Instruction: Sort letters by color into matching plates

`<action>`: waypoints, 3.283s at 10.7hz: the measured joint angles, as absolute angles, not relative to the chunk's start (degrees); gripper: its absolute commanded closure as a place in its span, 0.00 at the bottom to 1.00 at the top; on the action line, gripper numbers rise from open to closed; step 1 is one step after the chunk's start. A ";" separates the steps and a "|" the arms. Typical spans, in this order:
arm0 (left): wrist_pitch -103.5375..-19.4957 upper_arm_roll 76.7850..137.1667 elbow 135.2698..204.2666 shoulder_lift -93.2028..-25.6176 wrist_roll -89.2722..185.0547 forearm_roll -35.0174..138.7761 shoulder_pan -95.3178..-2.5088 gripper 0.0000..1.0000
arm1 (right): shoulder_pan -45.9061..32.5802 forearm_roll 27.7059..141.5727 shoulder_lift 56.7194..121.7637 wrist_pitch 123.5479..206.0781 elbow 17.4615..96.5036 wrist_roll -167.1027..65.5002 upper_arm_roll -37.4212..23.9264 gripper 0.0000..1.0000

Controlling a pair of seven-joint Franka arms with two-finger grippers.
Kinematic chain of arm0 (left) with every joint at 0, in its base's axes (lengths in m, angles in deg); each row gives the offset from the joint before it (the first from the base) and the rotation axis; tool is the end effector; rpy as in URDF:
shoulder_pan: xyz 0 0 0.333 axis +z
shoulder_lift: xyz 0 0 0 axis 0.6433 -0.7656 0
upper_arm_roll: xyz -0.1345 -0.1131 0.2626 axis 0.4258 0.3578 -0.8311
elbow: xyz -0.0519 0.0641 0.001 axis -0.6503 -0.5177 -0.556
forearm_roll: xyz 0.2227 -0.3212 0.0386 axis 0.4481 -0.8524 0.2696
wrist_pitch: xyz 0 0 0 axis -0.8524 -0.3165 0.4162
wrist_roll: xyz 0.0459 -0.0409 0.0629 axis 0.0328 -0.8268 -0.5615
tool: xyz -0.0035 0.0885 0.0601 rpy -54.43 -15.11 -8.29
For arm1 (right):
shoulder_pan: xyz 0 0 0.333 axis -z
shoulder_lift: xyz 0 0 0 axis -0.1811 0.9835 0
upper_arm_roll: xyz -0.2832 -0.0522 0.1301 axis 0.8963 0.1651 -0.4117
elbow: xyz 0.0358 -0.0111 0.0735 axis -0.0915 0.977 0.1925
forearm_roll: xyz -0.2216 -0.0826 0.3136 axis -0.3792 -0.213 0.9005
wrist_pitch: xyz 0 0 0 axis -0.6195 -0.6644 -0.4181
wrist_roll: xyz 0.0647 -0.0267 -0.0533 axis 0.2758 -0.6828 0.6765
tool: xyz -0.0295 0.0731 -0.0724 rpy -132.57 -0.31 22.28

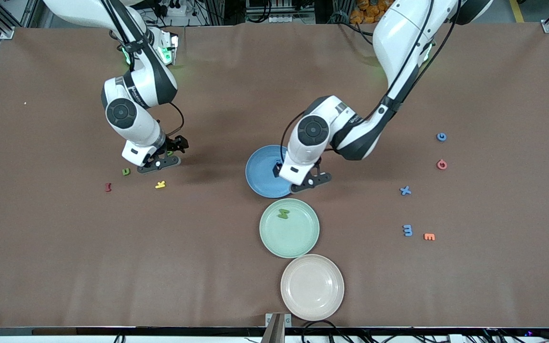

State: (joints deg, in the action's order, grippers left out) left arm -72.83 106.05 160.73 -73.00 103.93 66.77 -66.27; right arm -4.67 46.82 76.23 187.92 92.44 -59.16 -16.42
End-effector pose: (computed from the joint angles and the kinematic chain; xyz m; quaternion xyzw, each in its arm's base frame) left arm 0.5290 -0.4572 0.2514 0.9848 0.1650 -0.0414 0.0349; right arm 0.4752 0.1671 0.2468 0.9880 0.1447 -0.0539 0.0088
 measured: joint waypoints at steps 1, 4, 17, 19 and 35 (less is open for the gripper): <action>-72.83 104.83 160.63 -73.00 103.92 67.68 -65.56 0.00 | -4.67 46.05 76.21 189.84 93.64 -58.24 -16.43 0.00; -72.82 103.63 160.41 -72.99 99.04 71.74 -59.49 0.00 | -4.67 43.91 76.16 194.14 96.74 -53.75 -16.46 0.07; -74.10 99.46 160.79 -76.29 58.08 73.38 -39.60 0.00 | -2.63 43.65 79.99 208.45 105.74 -35.80 -14.22 0.45; -76.43 98.63 159.75 -78.54 54.94 73.38 -39.03 0.00 | -2.65 43.65 79.89 208.46 105.73 -36.52 -14.22 0.87; -76.74 98.89 157.55 -81.00 59.64 72.26 -39.23 0.00 | -3.23 48.91 77.44 199.67 95.13 -43.03 -13.85 1.00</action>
